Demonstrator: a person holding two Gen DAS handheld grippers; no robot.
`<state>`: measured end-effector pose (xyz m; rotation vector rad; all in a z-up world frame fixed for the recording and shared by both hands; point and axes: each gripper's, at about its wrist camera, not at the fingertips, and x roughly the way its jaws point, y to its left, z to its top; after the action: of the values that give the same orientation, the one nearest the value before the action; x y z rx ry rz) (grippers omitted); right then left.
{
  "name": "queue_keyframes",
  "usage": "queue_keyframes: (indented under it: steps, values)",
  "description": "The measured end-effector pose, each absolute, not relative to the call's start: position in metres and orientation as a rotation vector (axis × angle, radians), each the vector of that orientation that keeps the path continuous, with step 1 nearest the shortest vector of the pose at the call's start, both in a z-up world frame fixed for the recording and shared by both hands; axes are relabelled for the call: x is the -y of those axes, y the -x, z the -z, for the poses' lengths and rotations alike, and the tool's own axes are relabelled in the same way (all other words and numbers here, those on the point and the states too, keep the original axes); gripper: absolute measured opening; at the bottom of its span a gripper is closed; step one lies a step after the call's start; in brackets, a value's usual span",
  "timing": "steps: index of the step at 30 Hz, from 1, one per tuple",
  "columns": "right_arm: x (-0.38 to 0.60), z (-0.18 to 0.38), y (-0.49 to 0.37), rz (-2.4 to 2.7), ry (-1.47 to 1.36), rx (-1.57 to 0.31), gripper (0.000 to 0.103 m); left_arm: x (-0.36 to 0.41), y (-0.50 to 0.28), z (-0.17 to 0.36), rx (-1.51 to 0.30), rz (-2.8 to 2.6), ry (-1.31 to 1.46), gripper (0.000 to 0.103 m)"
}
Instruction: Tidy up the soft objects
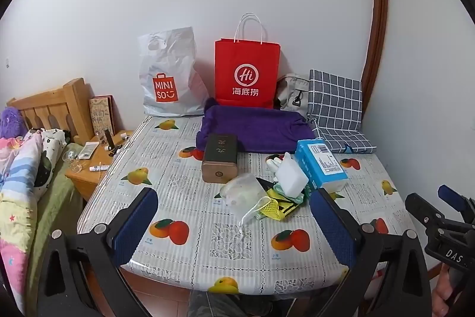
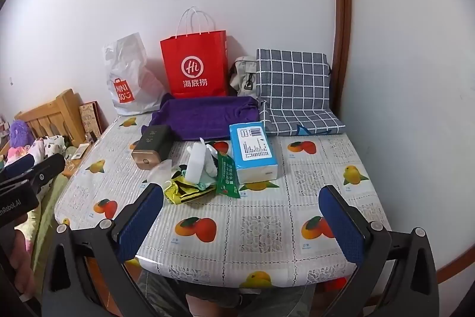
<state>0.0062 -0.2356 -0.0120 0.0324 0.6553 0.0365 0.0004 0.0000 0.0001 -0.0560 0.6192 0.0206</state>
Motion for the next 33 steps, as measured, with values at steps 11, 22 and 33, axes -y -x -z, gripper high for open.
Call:
queue_keyframes:
  steps: [11,22,33]
  values:
    - [0.239,0.010,-0.005,-0.041,-0.034,-0.648,0.103,0.005,0.001,0.001,-0.618,-0.019,0.054,0.103]
    - [0.239,0.007,-0.001,-0.041,-0.031,-0.645,0.103,0.003,0.000,0.000,-0.621,-0.017,0.051,0.103]
    - [0.237,0.002,-0.001,-0.037,-0.035,-0.639,0.103,0.004,0.000,0.000,-0.621,-0.017,0.049,0.103]
